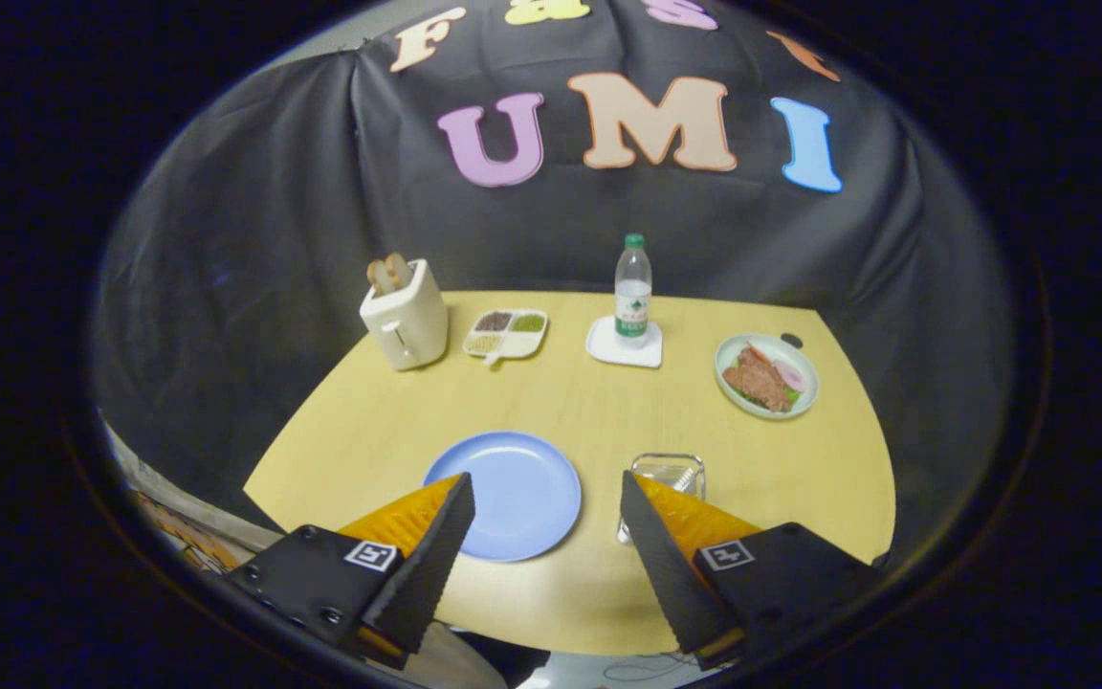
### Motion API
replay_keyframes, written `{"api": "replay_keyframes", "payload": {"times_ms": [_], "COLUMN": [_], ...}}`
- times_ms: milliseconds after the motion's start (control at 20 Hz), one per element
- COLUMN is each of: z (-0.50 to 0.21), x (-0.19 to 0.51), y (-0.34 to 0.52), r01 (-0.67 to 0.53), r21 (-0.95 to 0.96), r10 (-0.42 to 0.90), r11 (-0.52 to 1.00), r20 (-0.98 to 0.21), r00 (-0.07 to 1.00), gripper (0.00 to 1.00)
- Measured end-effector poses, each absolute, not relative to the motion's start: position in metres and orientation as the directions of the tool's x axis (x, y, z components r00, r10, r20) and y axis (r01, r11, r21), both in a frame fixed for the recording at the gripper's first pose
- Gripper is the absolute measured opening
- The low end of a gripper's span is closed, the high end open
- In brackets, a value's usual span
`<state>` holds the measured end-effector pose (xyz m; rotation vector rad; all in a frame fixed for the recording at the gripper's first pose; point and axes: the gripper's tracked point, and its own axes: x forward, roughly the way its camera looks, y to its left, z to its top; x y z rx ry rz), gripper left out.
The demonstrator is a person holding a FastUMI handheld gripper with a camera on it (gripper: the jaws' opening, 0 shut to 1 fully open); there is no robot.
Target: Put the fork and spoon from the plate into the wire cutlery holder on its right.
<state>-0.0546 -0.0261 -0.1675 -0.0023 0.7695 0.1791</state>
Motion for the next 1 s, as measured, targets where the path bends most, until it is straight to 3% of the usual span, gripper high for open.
{"api": "replay_keyframes", "payload": {"times_ms": [350, 600, 1000], "z": [-0.1, -0.078, -0.065], "x": [-0.044, -0.045, -0.036], "y": [-0.012, -0.011, 0.001], "r01": [-0.057, 0.037, 0.036], "r21": [0.029, 0.0, -0.026], "r10": [0.064, -0.036, -0.039], "r11": [0.998, 0.999, 0.999], "r20": [-0.37, -0.218, -0.146], "r00": [0.927, 0.975, 0.988], "gripper": [0.97, 0.96, 0.96]}}
